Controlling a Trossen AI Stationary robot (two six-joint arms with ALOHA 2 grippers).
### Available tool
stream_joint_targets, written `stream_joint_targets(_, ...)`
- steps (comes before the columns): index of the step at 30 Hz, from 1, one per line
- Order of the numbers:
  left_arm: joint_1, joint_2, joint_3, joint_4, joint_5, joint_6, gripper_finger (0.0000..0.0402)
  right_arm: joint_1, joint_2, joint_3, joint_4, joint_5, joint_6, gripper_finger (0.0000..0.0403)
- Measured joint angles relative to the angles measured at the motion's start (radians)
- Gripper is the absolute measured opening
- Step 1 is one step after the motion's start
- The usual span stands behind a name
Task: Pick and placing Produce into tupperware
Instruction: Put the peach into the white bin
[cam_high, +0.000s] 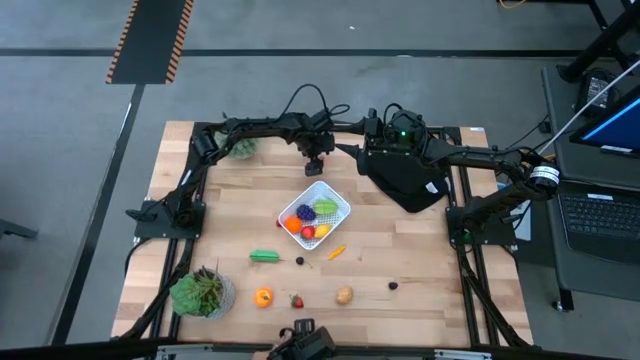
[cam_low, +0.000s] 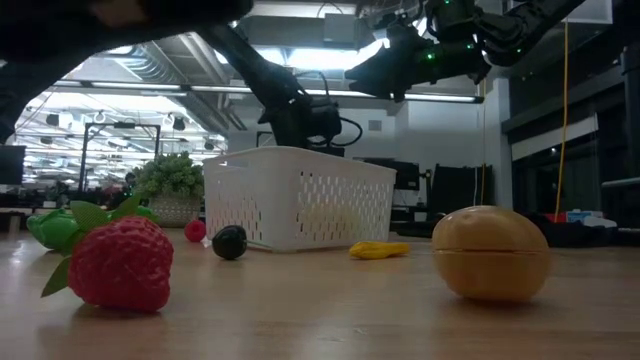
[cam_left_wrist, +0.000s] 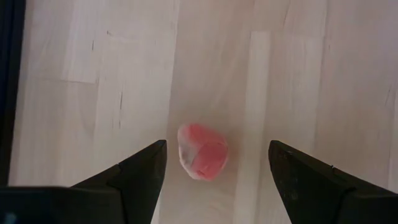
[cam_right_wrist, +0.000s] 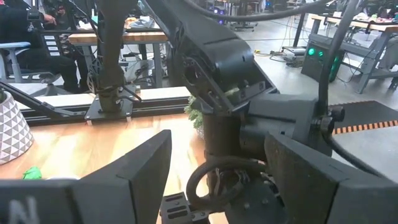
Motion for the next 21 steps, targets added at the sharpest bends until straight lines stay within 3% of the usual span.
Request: stream_joint_targets(21,0.001,0.020,0.000,-0.002,-0.018,-0.007,0.0172,0.000,0.000,0.000,-0.001,0.000,0.000,0.0259)
